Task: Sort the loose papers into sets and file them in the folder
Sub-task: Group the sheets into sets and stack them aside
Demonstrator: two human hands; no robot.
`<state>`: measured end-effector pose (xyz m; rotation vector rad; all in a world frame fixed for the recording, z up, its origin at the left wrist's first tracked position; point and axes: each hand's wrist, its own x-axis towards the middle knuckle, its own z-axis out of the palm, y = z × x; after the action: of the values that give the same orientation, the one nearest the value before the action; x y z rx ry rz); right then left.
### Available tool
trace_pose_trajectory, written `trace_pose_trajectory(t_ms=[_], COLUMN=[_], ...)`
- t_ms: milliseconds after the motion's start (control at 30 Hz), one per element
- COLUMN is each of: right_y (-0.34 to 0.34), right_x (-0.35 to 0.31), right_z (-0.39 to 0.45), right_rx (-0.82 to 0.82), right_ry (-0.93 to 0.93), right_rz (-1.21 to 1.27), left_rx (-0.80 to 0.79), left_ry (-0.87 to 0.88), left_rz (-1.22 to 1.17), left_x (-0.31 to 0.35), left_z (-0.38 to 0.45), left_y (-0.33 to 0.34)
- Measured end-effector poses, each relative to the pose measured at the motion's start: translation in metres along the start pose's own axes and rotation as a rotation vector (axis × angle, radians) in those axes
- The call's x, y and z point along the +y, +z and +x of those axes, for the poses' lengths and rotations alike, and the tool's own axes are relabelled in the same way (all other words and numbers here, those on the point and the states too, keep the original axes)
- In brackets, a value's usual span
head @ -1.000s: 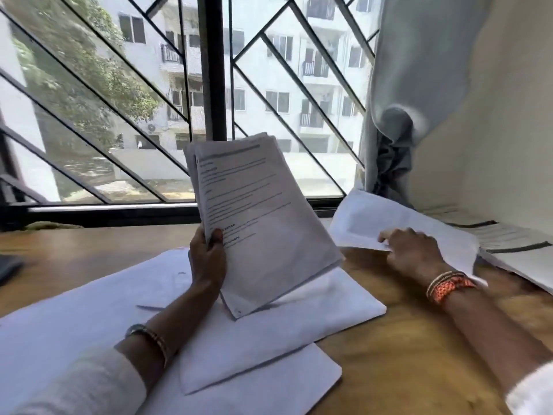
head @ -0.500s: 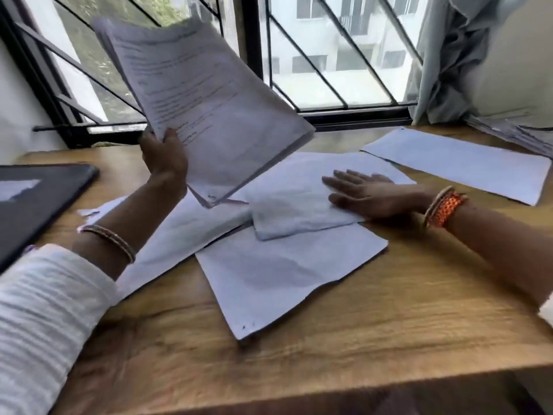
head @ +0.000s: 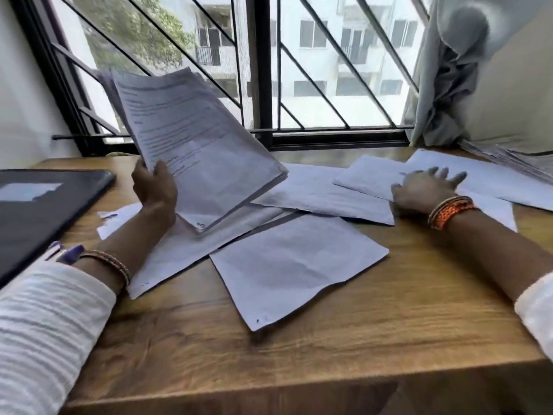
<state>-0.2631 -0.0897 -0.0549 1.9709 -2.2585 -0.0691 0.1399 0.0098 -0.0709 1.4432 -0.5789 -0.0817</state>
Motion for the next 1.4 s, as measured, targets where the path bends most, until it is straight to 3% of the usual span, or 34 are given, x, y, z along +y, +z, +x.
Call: trace_pose_trajectory(t_ms=[67, 133, 200, 300, 467, 533, 600, 700, 800, 900, 1133, 1400], right_y=[-0.013, -0.025, -0.032, -0.045, -0.055, -0.069, -0.101, -0.155, -0.172, -0.159, -0.120, -0.115], right_x=[-0.037, -0.081, -0.119, -0.146, -0.149, -0.141, -0.121, -0.075, -0.044, -0.054, -0.097, -0.098], right_z=[-0.026, -0.054, -0.070, -0.079, -0.076, -0.068, -0.061, -0.060, -0.048, -0.035, -0.011, -0.007], right_rx=[0.176, 0.041, -0.116, -0.024, 0.108, 0.039, -0.174, -0.388, -0.412, -0.354, -0.314, -0.288], right_ry=[-0.368, -0.717, -0.833, -0.857, -0.835, -0.830, -0.863, -0.987, -1.058, -1.056, -0.932, -0.870], right_rz=[0.111, 0.228, 0.159, -0.011, -0.049, 0.043, 0.085, 0.405, 0.971, 1.302, 1.571, 1.556], left_rx=[0.047, 0.060, 0.054, 0.026, 0.038, 0.076, 0.112, 0.110, 0.046, -0.050, -0.234, -0.276], left_ry=[0.015, 0.031, 0.022, 0.020, -0.012, -0.003, 0.022, 0.046, 0.092, 0.108, 0.126, 0.051], left_rz=[-0.005, 0.002, 0.011, 0.017, 0.022, 0.028, 0.026, 0.003, -0.103, -0.294, -0.475, -0.503], left_x=[0.002, 0.003, 0.003, 0.002, 0.006, 0.007, 0.006, 0.006, 0.008, 0.016, 0.029, 0.029], left_z=[0.000, 0.001, 0.001, 0.000, 0.001, 0.001, 0.000, 0.002, 0.003, -0.001, -0.021, -0.019], left_y=[-0.003, -0.006, -0.010, -0.012, -0.013, -0.014, -0.016, -0.016, -0.013, -0.008, -0.004, -0.005])
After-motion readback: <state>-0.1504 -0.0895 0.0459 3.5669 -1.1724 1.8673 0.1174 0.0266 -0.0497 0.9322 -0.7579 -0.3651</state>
